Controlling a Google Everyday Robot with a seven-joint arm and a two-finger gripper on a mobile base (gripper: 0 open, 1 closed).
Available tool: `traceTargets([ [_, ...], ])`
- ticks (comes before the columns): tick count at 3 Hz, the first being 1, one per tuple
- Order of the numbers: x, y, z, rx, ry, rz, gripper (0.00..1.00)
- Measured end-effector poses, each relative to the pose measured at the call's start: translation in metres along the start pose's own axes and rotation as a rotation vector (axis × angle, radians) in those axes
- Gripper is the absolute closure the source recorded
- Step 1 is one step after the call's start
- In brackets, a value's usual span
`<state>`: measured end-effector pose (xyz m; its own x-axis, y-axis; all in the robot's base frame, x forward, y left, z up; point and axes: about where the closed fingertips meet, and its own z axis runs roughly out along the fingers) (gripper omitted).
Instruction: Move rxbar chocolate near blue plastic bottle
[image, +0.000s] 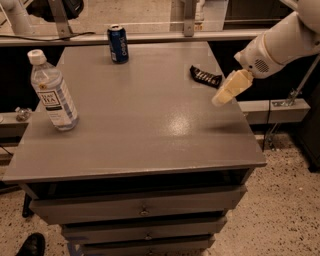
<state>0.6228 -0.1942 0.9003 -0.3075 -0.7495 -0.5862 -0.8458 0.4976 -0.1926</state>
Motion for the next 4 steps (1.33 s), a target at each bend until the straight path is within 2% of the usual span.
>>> traceTargets([
  [1,-0.007,-0.040,0.029,0.018,-0.073,0.071,0.00],
  [2,-0.017,-0.070,0.059,0.024,-0.129,0.122,0.00],
  [3,-0.028,-0.083,0.085,0.020,-0.158,0.146,0.00],
  [4,-0.030,-0.088,0.107,0.012,-0.155,0.163,0.00],
])
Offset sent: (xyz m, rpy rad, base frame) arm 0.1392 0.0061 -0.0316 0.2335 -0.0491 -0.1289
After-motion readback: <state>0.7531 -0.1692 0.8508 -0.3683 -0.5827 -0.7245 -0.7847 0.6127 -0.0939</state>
